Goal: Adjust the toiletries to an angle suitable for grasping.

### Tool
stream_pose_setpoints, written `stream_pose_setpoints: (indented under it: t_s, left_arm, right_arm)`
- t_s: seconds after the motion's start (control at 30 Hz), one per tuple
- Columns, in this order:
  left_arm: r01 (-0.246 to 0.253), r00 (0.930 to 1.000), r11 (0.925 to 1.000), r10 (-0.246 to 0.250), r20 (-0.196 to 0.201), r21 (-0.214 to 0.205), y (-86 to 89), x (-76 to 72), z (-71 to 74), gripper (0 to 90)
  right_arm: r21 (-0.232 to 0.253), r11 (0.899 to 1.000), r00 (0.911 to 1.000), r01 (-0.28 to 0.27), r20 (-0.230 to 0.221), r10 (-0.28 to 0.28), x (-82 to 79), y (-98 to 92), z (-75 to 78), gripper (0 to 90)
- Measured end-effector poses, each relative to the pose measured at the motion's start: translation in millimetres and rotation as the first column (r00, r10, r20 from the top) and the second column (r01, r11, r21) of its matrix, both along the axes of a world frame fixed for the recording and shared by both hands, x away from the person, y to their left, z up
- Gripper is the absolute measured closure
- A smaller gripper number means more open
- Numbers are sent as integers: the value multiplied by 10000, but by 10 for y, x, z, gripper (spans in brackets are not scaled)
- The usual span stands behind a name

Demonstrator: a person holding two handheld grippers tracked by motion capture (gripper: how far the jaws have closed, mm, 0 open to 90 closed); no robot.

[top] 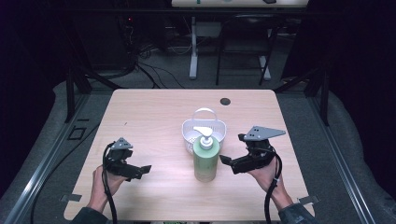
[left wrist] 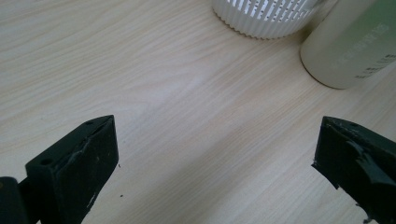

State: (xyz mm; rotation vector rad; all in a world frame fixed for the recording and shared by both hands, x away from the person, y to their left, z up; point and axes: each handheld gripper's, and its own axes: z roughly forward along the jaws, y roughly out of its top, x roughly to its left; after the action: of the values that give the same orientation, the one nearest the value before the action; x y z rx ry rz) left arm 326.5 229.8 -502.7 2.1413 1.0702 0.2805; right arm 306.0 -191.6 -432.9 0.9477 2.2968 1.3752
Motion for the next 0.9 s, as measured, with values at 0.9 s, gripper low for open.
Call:
stream_pose_setpoints:
  t_s: [0.9]
  left_arm:
    - [91, 9999, 10000, -91, -76, -37, 6, 0, -5, 0]
  right_arm:
    - [865, 9934, 9962, -755, 501, 714, 87, 371, 119, 4]
